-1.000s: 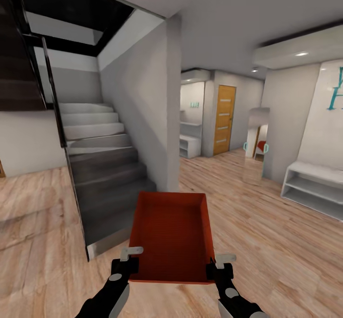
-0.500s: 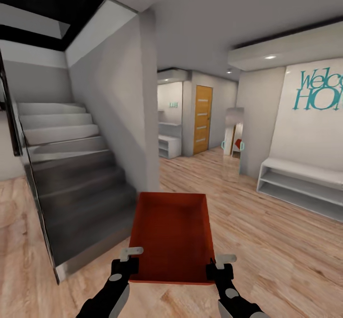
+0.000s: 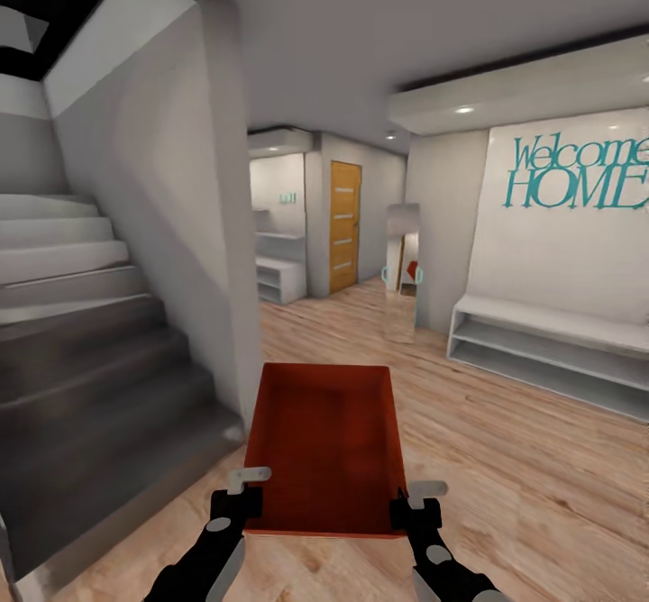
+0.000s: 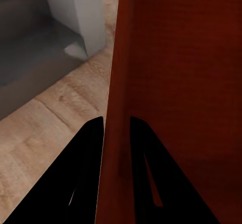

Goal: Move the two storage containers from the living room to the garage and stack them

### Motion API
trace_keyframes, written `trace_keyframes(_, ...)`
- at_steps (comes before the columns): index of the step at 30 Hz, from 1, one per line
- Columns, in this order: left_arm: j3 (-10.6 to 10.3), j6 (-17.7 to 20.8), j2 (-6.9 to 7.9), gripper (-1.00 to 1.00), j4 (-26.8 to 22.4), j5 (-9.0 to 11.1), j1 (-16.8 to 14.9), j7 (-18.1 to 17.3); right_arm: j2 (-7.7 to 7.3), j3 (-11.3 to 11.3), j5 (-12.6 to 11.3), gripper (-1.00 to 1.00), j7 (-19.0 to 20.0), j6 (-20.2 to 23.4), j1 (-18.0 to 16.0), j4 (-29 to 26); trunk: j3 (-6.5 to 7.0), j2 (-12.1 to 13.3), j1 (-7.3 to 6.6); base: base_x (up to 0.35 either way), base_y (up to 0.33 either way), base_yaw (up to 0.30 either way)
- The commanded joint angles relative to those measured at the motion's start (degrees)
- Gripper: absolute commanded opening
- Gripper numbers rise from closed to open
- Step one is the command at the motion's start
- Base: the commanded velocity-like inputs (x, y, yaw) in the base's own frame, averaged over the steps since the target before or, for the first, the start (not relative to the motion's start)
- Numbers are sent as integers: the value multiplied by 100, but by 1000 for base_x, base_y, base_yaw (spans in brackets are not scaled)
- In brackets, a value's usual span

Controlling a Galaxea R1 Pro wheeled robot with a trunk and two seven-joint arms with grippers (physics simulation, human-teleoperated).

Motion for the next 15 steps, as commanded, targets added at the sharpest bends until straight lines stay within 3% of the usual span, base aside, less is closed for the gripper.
trace_keyframes(1, -33, 31, 36, -100, 39, 83, 0, 222, -2, -149, 0, -100, -85, -263, -12, -14, -8, -6, 4, 321, 0, -146)
trace_keyframes(15, -36, 31, 36, -100, 48, 83, 0, 222, -4, -149, -9, -100, -86, -258, -12, -14, -8, -6, 4, 321, 0, -13)
